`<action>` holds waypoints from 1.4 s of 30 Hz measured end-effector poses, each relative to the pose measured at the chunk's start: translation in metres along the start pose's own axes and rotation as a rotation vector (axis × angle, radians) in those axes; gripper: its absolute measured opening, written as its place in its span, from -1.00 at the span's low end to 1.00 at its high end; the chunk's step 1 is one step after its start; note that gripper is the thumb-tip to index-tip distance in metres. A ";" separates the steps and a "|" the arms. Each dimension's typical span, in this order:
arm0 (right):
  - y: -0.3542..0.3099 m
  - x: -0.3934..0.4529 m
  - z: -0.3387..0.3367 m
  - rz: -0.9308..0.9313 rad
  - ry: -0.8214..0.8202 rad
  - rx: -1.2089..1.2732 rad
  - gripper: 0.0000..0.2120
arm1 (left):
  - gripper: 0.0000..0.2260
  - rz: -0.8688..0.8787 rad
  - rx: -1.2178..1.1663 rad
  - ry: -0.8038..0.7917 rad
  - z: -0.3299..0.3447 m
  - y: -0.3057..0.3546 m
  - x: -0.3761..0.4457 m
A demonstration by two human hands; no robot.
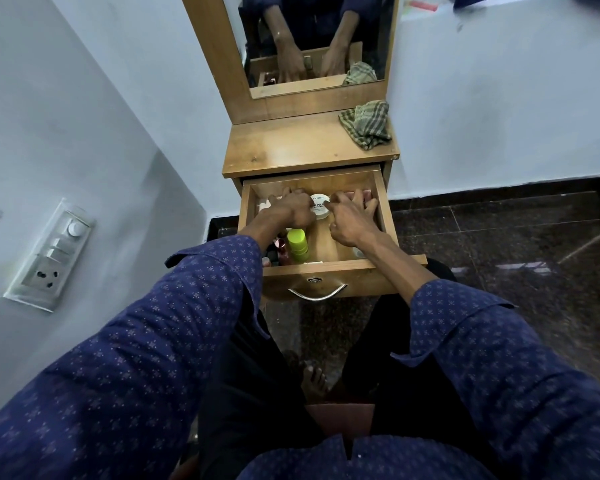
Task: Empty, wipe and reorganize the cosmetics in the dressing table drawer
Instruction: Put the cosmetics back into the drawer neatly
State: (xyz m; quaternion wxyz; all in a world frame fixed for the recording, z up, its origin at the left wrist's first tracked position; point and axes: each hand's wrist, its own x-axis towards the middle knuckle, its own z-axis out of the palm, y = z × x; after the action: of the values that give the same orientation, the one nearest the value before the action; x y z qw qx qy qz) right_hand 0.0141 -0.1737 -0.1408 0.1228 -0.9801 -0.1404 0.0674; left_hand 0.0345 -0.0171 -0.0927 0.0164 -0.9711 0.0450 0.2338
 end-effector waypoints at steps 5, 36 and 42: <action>-0.004 -0.001 -0.004 -0.006 -0.002 -0.040 -0.43 | -0.66 0.006 -0.053 0.023 0.000 -0.002 0.000; -0.004 -0.002 0.006 -0.058 -0.057 -0.085 -0.36 | -0.50 0.042 -0.071 0.023 0.000 0.011 -0.019; 0.000 -0.001 -0.010 -0.052 0.153 0.067 -0.62 | -0.48 0.102 -0.154 0.169 -0.017 0.009 -0.034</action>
State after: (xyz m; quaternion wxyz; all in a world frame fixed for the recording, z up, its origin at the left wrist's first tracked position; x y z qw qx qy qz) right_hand 0.0147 -0.1758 -0.1308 0.1675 -0.9738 -0.1539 -0.0061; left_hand 0.0110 -0.0247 -0.0619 -0.0742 -0.9822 0.0774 0.1543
